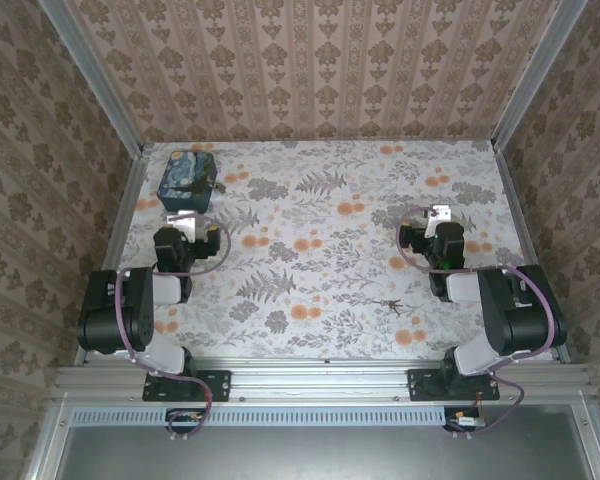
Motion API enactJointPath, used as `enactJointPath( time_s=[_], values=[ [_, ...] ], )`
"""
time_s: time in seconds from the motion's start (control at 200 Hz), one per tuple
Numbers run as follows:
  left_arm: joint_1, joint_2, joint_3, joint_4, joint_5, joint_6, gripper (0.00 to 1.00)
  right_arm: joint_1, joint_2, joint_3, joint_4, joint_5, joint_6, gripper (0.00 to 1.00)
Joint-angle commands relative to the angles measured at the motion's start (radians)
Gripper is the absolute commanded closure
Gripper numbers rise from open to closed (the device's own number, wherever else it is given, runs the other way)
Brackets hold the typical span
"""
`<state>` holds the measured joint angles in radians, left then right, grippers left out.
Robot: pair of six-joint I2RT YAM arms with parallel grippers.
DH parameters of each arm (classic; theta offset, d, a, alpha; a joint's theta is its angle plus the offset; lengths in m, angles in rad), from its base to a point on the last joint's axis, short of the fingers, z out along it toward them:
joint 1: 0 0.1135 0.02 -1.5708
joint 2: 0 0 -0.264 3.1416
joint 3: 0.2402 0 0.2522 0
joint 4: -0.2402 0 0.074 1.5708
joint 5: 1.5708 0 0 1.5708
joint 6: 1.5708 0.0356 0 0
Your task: Unlock a padlock with a key
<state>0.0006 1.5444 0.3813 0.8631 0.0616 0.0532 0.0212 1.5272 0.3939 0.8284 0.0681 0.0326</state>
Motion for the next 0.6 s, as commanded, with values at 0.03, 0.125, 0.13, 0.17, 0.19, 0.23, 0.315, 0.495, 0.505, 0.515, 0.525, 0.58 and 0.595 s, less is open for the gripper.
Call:
enactJointPath(
  time_s=[0.03, 0.125, 0.13, 0.17, 0.19, 0.23, 0.315, 0.495, 0.505, 0.515, 0.525, 0.58, 0.595],
  values=[
    [0.002, -0.002, 0.021, 0.007, 0.008, 0.008, 0.00, -0.003, 0.005, 0.013, 0.028, -0.002, 0.002, 0.00],
    [0.000, -0.002, 0.021, 0.007, 0.004, 0.008, 0.00, -0.002, 0.004, 0.013, 0.029, 0.000, 0.001, 0.00],
    [0.000, -0.002, 0.021, 0.007, 0.004, 0.008, 0.00, -0.002, 0.004, 0.013, 0.029, 0.000, 0.001, 0.00],
    [0.000, -0.002, 0.021, 0.007, 0.005, 0.007, 0.00, -0.002, 0.005, 0.013, 0.029, -0.001, 0.001, 0.00],
    [0.002, -0.002, 0.022, 0.008, 0.005, 0.007, 0.00, -0.002, 0.004, 0.013, 0.029, -0.001, 0.001, 0.00],
    [0.003, -0.001, 0.024, 0.002, -0.008, -0.001, 0.00, -0.003, 0.004, 0.013, 0.028, -0.001, 0.001, 0.00],
    [0.003, -0.001, 0.024, 0.003, -0.020, -0.006, 0.00, -0.002, 0.005, 0.014, 0.028, -0.001, 0.001, 0.00],
    [0.005, -0.001, 0.025, 0.001, -0.017, -0.007, 0.00, -0.002, 0.005, 0.015, 0.026, -0.001, 0.003, 0.00],
    [0.006, -0.001, 0.025, 0.000, -0.017, -0.007, 0.00, -0.003, 0.005, 0.014, 0.025, -0.002, 0.002, 0.00],
    [0.007, -0.002, 0.026, -0.002, -0.017, -0.007, 0.00, -0.003, 0.004, 0.015, 0.026, -0.001, 0.002, 0.00],
    [0.007, -0.001, 0.026, -0.002, -0.016, -0.006, 0.00, -0.002, 0.005, 0.014, 0.026, -0.001, 0.002, 0.00],
    [0.008, -0.002, 0.025, -0.002, -0.014, -0.009, 0.00, -0.003, 0.004, 0.015, 0.026, -0.002, 0.003, 0.00],
    [0.008, -0.002, 0.025, -0.002, -0.013, -0.009, 0.00, -0.003, 0.004, 0.016, 0.026, -0.001, 0.003, 0.00]
  ],
)
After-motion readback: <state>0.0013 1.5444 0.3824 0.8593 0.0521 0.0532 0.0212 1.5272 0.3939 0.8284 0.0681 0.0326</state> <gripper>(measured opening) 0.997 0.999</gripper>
